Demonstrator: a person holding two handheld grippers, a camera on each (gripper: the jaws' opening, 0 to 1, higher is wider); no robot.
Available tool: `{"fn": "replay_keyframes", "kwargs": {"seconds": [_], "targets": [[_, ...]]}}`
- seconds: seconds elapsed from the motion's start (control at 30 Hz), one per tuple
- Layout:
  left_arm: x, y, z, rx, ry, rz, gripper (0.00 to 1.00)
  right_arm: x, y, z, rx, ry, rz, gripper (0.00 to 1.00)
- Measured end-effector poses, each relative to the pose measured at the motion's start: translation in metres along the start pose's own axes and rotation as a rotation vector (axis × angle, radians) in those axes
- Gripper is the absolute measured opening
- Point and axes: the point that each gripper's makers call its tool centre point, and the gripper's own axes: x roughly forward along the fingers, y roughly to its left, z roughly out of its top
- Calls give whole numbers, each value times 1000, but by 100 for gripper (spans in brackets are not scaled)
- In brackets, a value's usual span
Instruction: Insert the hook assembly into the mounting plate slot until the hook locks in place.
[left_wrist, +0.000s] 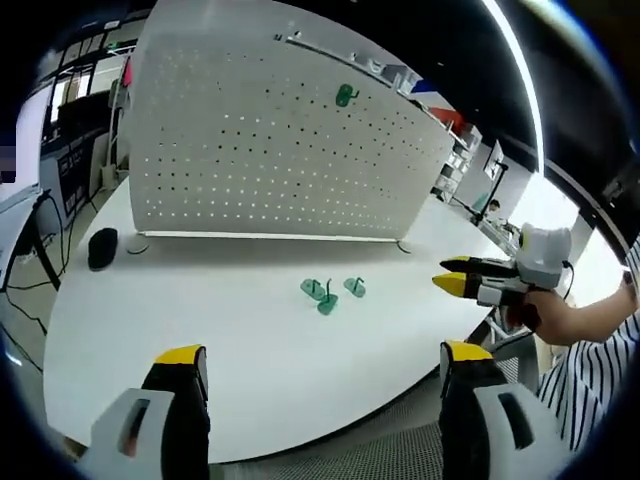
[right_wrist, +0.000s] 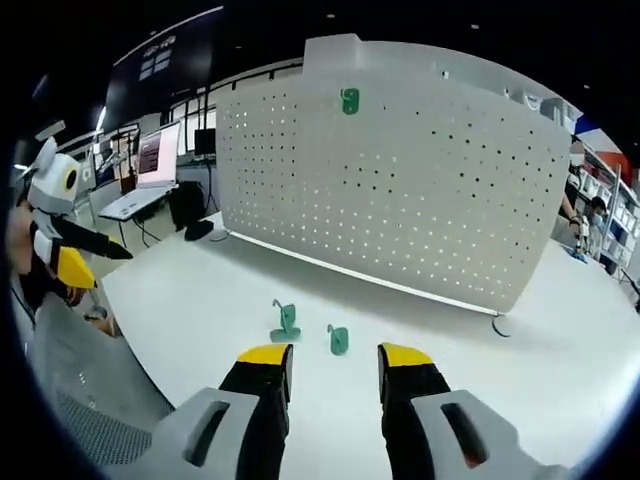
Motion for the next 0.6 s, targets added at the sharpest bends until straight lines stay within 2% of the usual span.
{"fn": "replay_keyframes", "kwargs": {"seconds": [0.13,0.33,0.6], "targets": [[1,-1,-5,1,15,-6,98,-2,-1,-16,44,47,0,31],[4,0,-17,-7,45,-14,98,-4,6,-25,55,71,12,31],[3,11,-21,-8,72,6,97,1,4,-33,81,105,21,31]]}}
